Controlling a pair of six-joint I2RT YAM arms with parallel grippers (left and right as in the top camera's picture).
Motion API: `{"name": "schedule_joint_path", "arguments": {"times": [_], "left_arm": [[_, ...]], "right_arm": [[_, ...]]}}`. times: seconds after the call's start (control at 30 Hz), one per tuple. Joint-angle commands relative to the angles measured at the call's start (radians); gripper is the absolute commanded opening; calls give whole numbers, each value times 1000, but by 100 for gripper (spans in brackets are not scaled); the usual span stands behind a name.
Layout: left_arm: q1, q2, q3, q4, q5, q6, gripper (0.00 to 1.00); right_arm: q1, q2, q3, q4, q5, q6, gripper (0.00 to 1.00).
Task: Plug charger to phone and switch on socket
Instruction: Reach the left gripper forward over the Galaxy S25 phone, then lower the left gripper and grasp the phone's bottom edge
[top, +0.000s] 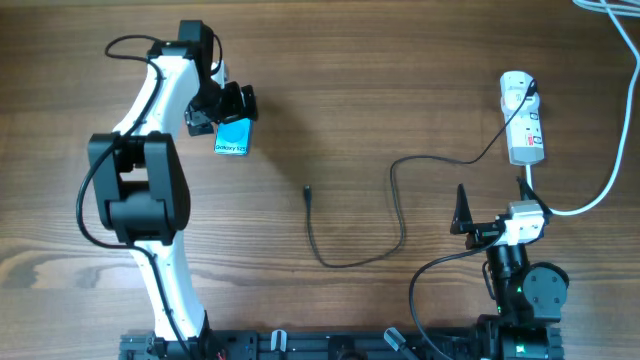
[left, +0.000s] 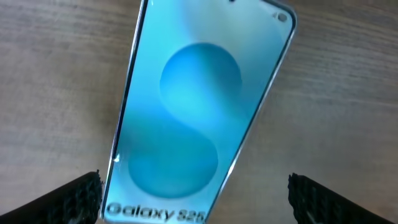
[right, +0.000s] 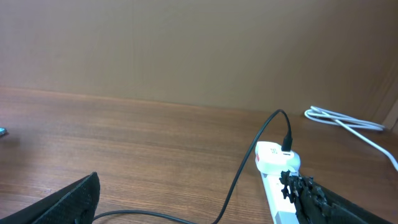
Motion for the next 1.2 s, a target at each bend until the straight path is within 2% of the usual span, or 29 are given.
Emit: {"name": "schedule_joint_path", "arguments": {"times": [0.0,0.43,0.6,0.83,0.9,1.17], "left_arm": [[-5,23,-1,29,-13,17,100],[-22,51,-72,119,-20,17,100],[-35,51,-78,84,-21,16,91],[-58,51,-124,69,-21,16,93],[-64,51,-140,76,-21,16,100],[-72,51,-181,121,-74,13,100]], "right_arm": [[-2,-7,-1,6,15,10,100],[-2,-7,-1,6,15,11,100],[-2,-7,-1,6,15,11,100],[-2,-7,-1,6,15,11,100],[-2,-7,-1,6,15,10,100],[-2,-7,-1,6,15,11,100]]}}
